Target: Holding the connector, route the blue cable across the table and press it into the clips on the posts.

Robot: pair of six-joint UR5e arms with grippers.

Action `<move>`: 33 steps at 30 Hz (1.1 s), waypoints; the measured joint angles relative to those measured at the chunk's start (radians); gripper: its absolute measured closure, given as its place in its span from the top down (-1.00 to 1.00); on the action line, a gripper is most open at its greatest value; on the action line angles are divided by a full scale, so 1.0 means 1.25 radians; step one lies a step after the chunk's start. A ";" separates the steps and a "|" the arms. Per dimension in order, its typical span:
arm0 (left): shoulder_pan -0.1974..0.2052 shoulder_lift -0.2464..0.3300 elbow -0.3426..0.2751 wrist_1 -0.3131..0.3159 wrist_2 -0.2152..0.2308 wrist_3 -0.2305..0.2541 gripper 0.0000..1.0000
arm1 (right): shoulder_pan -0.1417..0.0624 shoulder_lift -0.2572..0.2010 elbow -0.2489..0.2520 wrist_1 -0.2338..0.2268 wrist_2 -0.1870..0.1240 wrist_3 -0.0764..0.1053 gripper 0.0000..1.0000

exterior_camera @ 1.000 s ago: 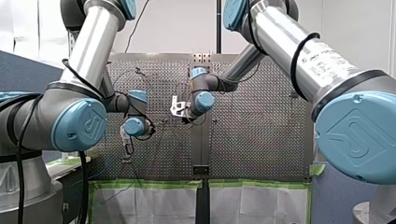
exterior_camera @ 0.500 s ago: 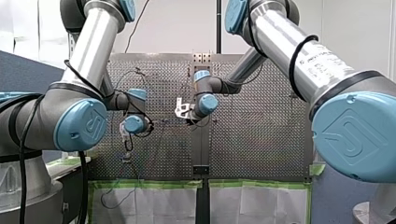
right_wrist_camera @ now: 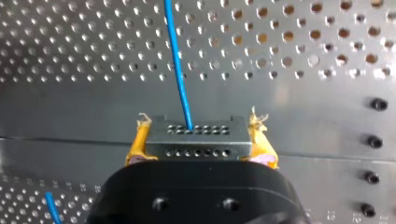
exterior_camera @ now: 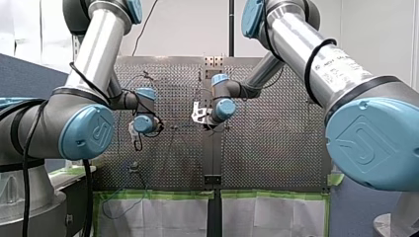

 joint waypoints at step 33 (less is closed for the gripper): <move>-0.022 0.056 -0.039 -0.165 -0.084 0.077 0.96 | -0.015 -0.001 -0.005 0.019 -0.022 -0.001 -1.00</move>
